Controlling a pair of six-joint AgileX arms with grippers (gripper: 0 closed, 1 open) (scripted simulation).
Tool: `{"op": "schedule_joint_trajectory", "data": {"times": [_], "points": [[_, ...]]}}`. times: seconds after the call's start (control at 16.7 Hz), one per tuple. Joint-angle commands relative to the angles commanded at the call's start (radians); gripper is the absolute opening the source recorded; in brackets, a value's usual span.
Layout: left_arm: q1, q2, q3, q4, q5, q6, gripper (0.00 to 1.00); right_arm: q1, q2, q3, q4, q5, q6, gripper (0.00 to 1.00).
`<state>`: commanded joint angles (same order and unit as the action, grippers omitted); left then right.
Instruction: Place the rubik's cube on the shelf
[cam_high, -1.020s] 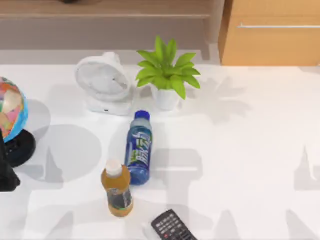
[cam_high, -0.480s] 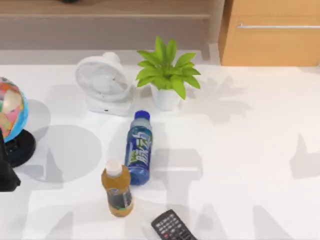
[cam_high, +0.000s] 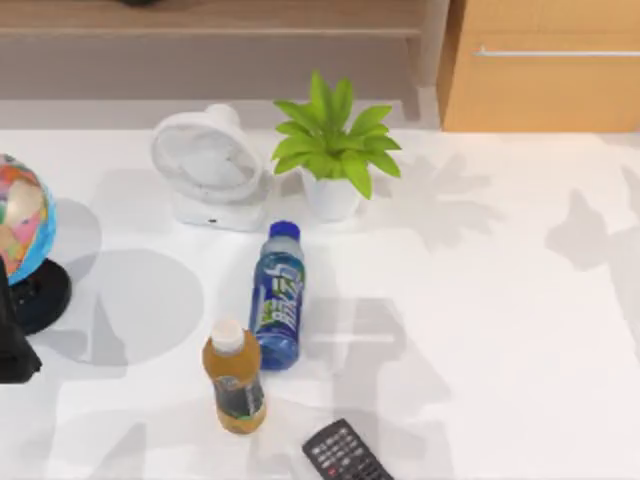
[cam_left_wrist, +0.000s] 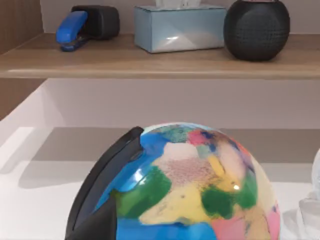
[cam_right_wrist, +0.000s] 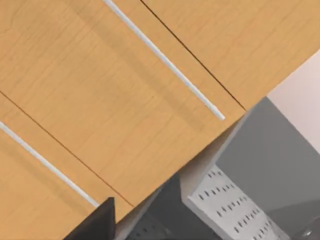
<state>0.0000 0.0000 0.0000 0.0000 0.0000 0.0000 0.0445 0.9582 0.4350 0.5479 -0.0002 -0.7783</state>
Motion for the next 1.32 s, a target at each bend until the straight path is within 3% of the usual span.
{"op": "schedule_joint_trajectory", "data": {"times": [0.36, 0.66, 0.96, 1.32], "points": [[0.000, 0.000, 0.000, 0.000, 0.000, 0.000, 1.00, 0.041, 0.554, 0.230, 0.315, 0.053, -0.383, 1.00], [0.000, 0.000, 0.000, 0.000, 0.000, 0.000, 1.00, 0.083, 0.925, 0.383, 0.534, 0.116, -0.612, 1.00], [0.000, 0.000, 0.000, 0.000, 0.000, 0.000, 1.00, 0.118, 1.172, 0.479, 0.681, 0.179, -0.741, 1.00], [0.000, 0.000, 0.000, 0.000, 0.000, 0.000, 1.00, 0.132, 1.272, 0.509, 0.736, 0.212, -0.780, 1.00]]}}
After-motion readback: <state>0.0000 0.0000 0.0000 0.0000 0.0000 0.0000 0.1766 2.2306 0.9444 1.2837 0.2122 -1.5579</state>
